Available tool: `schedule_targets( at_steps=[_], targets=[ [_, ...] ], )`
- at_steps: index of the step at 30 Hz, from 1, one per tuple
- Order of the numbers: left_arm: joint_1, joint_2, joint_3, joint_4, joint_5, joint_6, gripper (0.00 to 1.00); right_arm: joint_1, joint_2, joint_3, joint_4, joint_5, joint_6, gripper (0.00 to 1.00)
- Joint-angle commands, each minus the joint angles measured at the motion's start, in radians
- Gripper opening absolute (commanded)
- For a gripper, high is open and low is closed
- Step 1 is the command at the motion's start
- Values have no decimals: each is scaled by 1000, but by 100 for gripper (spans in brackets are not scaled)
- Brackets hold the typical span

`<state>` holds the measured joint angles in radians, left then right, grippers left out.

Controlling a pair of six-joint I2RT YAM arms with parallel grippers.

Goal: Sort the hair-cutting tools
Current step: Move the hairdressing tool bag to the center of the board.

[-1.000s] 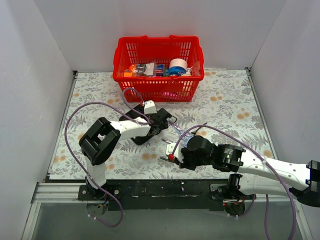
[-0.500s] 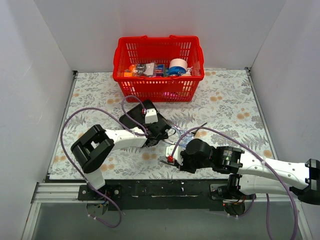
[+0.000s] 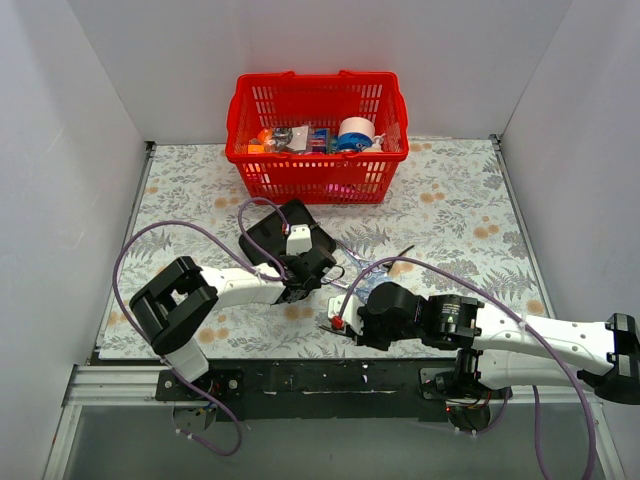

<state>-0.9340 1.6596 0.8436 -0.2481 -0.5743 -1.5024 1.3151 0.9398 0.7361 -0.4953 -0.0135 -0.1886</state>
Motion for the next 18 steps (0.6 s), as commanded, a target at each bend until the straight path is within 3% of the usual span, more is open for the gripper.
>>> schedule_targets(
  at_steps=[1, 5, 10, 18],
  targets=[
    [-23, 72, -51, -123, 182, -38, 42, 16, 2, 25, 23, 9, 12, 1],
    [-23, 86, -31, -151, 134, -29, 33, 21, -6, 17, 21, 10, 17, 1],
    [-23, 98, -20, -171, 96, -15, 0, 26, -19, 9, 20, 9, 21, 1],
    [-42, 85, -32, -161, 119, 42, 0, 27, -39, 20, -15, 59, 15, 1]
  ],
)
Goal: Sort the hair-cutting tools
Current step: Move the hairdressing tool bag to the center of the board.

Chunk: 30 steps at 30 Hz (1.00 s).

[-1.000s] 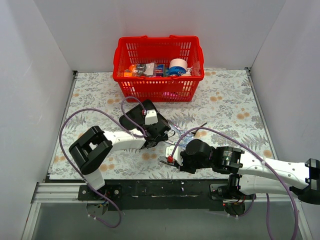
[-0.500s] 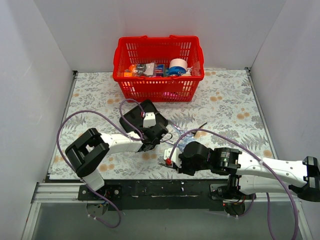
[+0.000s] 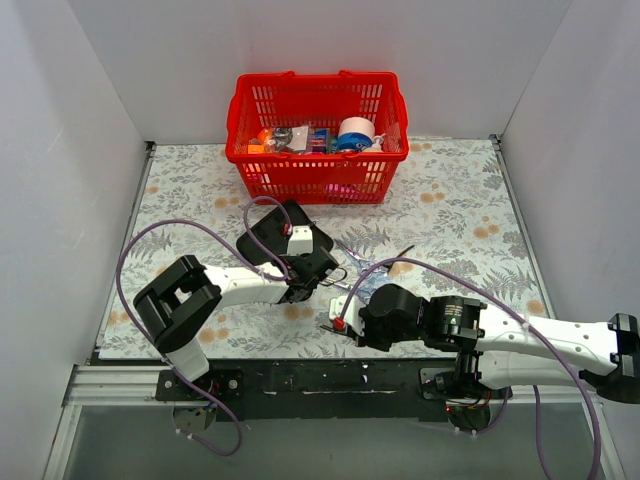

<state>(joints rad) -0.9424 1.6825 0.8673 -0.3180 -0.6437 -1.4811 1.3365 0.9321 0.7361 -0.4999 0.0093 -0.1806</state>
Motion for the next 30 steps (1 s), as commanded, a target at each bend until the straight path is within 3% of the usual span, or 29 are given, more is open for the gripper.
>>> schedule_targets(
  at_steps=[1, 11, 16, 21, 30],
  targets=[
    [-41, 54, -62, -90, 188, 30, 0, 4, -38, 23, -18, 44, 4, 1],
    [-189, 28, -79, -70, 196, 123, 0, 4, -56, 118, -84, 130, 55, 1],
    [-226, -33, -135, 0, 226, 165, 0, 4, -52, 192, -124, 103, 84, 1],
    [-233, -84, -156, 43, 248, 217, 0, 6, 10, 287, -232, -49, 53, 1],
    [-231, -66, -142, 65, 248, 239, 0, 16, -15, 420, -186, -391, -10, 1]
  ],
)
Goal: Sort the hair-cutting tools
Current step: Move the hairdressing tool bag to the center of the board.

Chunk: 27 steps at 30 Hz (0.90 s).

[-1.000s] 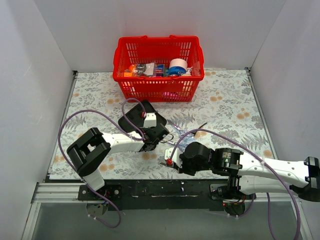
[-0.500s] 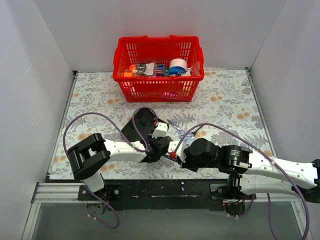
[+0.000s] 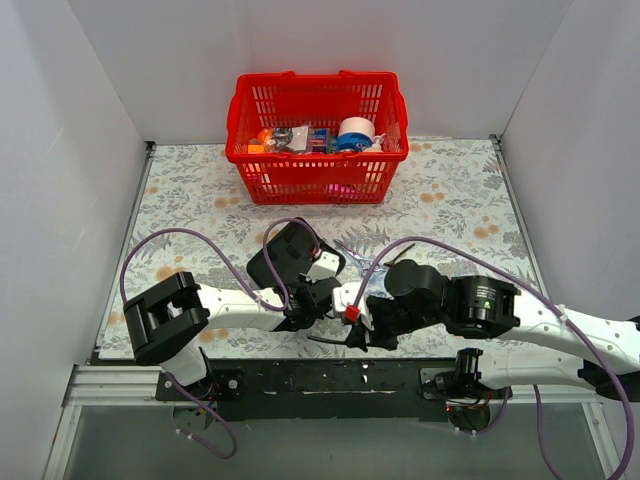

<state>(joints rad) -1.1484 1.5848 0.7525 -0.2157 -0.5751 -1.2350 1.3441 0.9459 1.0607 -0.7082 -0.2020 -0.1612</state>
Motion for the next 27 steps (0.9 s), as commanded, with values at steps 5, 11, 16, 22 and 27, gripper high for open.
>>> schedule_targets(
  at_steps=[5, 11, 16, 22, 27],
  targets=[
    [-27, 40, -15, -34, 175, -3, 0, 12, 34, 179, -111, -18, 17, 1],
    [-36, 40, -30, -19, 234, 26, 0, 10, -19, 183, -25, 368, 68, 1],
    [-94, 23, -13, -14, 271, 103, 0, 9, -4, 214, -33, 597, 74, 1],
    [-157, -6, 1, -7, 299, 219, 0, -3, -56, 182, 45, 736, 109, 1],
    [-172, -69, -16, 3, 296, 308, 0, -5, -87, 171, 58, 748, 126, 1]
  ],
)
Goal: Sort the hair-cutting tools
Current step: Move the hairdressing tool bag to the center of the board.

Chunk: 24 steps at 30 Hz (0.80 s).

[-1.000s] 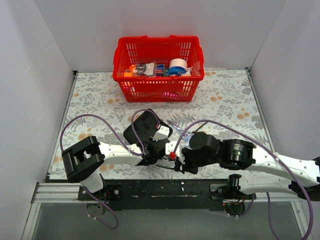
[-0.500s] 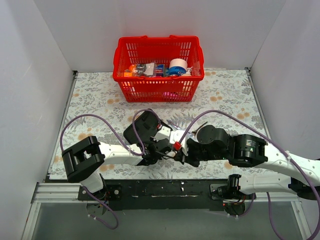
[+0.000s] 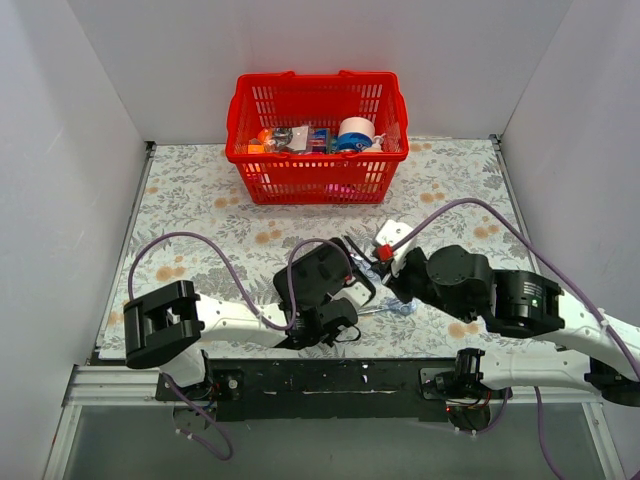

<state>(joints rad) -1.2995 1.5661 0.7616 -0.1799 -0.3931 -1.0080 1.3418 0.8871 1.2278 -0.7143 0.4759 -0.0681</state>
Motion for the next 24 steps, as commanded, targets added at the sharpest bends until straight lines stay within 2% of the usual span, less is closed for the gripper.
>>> schedule_targets(
  at_steps=[1, 4, 10, 18, 24],
  targets=[
    [-21, -58, -25, -33, 111, 115, 0, -3, -27, 4, 58, 73, 39, 1],
    [-21, -78, -30, -41, 93, 167, 0, -3, -20, -7, 39, 96, 62, 1],
    [15, -116, -35, -63, -53, 258, 0, -3, -63, -57, 67, 122, 99, 1],
    [140, -112, -13, -107, -73, 295, 0, -3, -74, -117, 105, 82, 114, 1],
    [147, -118, 4, -150, -35, 263, 0, -4, -94, -169, 111, 96, 128, 1]
  ],
)
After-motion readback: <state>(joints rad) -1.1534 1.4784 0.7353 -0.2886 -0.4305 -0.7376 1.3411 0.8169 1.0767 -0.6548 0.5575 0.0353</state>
